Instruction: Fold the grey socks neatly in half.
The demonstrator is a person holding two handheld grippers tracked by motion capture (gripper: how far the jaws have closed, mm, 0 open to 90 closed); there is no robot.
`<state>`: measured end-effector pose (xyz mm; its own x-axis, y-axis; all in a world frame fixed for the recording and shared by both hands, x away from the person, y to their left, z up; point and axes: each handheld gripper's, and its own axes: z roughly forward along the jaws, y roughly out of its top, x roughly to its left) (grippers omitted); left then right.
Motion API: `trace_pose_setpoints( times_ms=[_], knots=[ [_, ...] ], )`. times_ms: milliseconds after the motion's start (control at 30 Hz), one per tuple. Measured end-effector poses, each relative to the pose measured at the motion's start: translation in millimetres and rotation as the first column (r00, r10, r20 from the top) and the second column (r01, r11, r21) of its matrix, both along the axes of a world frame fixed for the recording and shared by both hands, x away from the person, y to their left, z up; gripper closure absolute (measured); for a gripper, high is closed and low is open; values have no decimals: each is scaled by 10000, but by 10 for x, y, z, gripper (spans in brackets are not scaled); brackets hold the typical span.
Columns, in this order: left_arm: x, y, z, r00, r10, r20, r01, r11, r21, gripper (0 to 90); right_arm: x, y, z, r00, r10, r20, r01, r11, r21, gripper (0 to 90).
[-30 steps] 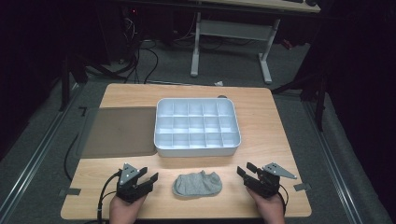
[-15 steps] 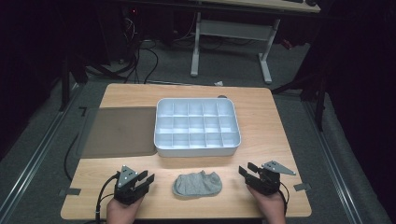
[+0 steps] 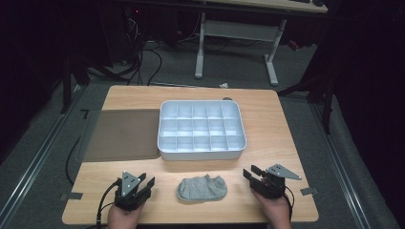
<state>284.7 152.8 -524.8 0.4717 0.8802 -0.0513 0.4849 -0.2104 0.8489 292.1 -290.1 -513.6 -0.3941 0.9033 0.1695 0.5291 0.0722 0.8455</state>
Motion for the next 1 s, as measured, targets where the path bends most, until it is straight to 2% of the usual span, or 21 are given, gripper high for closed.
trace_pose_setpoints(
  times_ms=[100,167,267,433,500,733,867,933,1000],
  knots=[
    [-13,-10,-1,9999,22,116,-22,10000,16,570,-12,15,4,9999,130,54,-130,9999,-5,605],
    [-31,-8,-3,9999,-86,120,87,9999,-142,563,-27,53,11,9995,285,139,-286,9996,33,612],
    [-36,3,3,9998,-191,103,195,9990,-413,549,-38,100,18,9989,407,223,-406,9991,-74,605],
    [-42,-19,6,9993,-378,59,381,9977,-562,515,-54,163,33,9981,561,272,-556,9983,-190,576],
    [-39,-59,-16,9980,-623,-70,619,9967,-522,489,-59,198,41,9974,649,307,-638,9973,-350,548],
    [-61,-204,37,9938,-1094,181,1097,9938,-189,429,-73,253,60,9968,702,388,-680,9963,-533,534],
    [-47,-290,56,9904,-1378,62,1379,9903,-182,412,-103,311,69,9958,864,300,-849,9952,-487,539],
    [-26,-344,77,9869,-1599,-213,1598,9871,-44,384,-137,355,76,9950,925,381,-903,9943,-568,537],
    [-32,-410,86,9849,-1723,-173,1724,9850,33,358,-171,398,75,9940,1036,338,-1016,9933,-558,558]
  ],
)
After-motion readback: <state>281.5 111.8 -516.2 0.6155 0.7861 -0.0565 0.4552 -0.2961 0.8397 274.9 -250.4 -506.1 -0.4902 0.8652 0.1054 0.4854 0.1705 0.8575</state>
